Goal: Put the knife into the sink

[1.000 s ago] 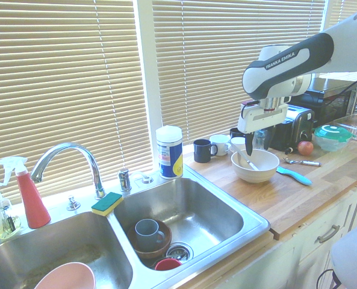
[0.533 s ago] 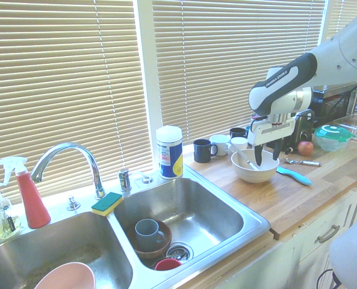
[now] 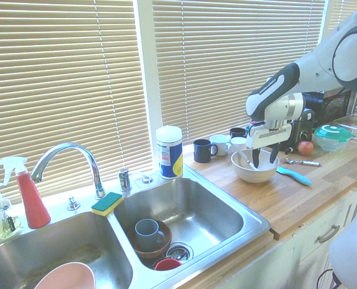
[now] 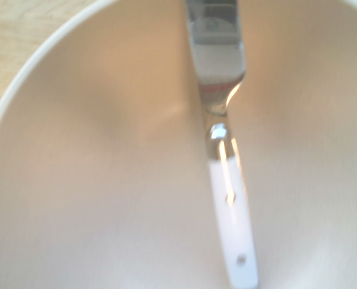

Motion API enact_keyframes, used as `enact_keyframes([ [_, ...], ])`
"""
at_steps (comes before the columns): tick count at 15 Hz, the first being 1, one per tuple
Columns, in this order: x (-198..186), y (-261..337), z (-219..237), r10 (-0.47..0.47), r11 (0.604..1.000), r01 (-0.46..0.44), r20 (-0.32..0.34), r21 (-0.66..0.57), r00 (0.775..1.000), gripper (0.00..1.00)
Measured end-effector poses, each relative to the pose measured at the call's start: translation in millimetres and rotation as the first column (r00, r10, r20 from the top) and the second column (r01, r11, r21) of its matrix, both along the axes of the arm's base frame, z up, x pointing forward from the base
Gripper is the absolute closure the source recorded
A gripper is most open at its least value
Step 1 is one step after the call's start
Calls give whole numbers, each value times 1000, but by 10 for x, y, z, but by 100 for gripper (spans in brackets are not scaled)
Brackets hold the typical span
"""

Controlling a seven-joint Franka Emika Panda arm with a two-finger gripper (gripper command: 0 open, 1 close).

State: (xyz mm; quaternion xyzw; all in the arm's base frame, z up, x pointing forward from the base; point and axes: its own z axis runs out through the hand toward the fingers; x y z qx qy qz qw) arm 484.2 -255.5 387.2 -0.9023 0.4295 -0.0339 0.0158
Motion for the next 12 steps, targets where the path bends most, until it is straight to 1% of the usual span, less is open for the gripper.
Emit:
enact_keyframes([
  [6, 343, -110, -75, 17, 1000, -17, -3, 3, 1000, 0],
  [10, 445, -14, -122, 39, 999, -39, -16, 7, 999, 0],
  [11, 455, 7, -131, 43, 999, -42, -17, 8, 999, 100],
  [12, 466, 25, -146, 45, 999, -45, -19, 9, 999, 100],
])
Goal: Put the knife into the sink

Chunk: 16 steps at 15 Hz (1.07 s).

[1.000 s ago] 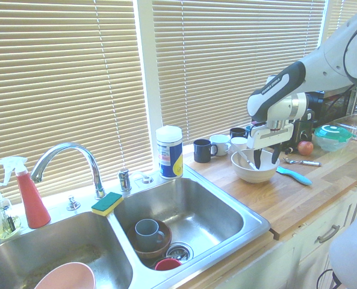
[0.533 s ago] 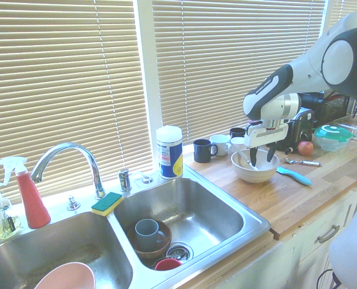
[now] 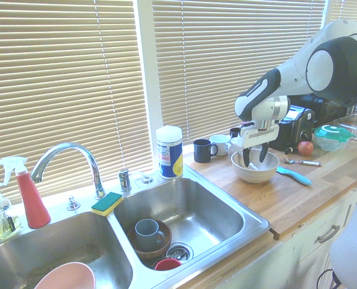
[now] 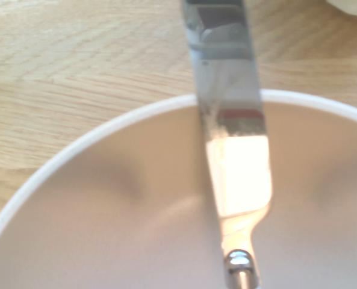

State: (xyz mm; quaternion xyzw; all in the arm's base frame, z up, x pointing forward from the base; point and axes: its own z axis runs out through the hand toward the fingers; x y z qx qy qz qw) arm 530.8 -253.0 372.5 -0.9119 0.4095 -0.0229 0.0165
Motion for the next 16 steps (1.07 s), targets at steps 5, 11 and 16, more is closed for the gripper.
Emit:
enact_keyframes([
  [5, 85, 69, -45, 8, 1000, -8, -4, 1, 1000, 100],
  [11, 124, 66, -127, -1, 1000, 1, -13, 14, 1000, 100],
  [16, 123, 71, -136, -7, 1000, 7, -12, 23, 1000, 100],
])
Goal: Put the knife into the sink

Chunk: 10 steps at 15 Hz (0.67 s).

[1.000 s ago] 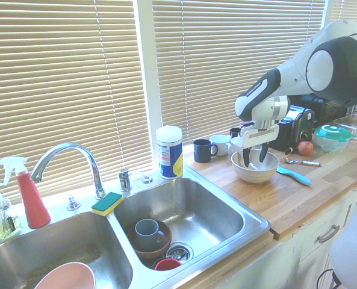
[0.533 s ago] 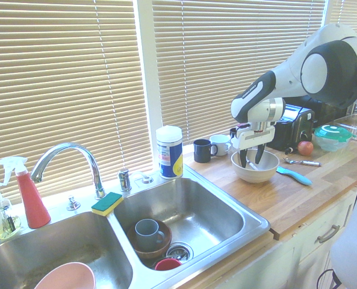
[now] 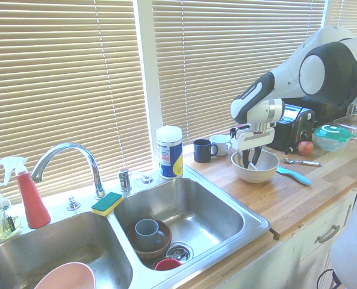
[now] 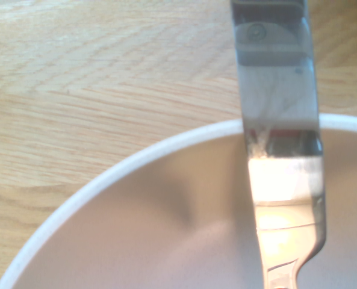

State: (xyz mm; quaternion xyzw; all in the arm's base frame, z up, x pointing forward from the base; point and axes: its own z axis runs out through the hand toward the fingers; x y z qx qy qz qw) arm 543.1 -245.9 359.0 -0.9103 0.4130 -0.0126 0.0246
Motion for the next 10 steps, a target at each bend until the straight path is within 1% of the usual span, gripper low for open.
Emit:
enact_keyframes([
  [5, -1, 6, -11, -7, 1000, 7, -2, 13, 1000, 100],
  [10, 83, -15, 75, -6, 1000, 6, 5, 12, 1000, 100],
])
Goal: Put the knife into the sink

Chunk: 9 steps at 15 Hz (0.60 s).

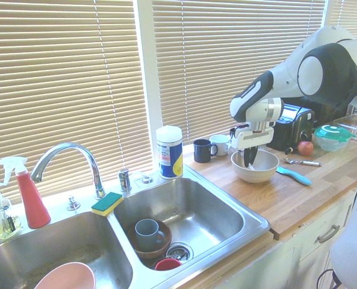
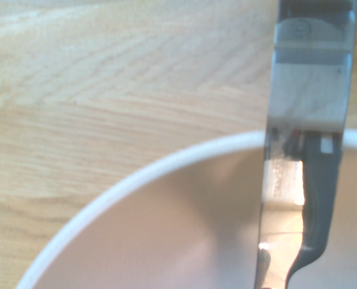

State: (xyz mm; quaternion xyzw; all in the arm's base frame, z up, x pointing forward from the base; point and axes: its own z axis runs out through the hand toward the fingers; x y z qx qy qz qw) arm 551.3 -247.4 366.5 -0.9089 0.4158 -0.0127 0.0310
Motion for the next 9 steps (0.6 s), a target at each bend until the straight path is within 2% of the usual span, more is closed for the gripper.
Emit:
enact_keyframes([
  [4, 54, -7, 357, 5, 1000, -5, 44, -10, 999, 100],
  [9, -75, 284, 1261, 22, 1000, -18, 136, -25, 990, 100],
])
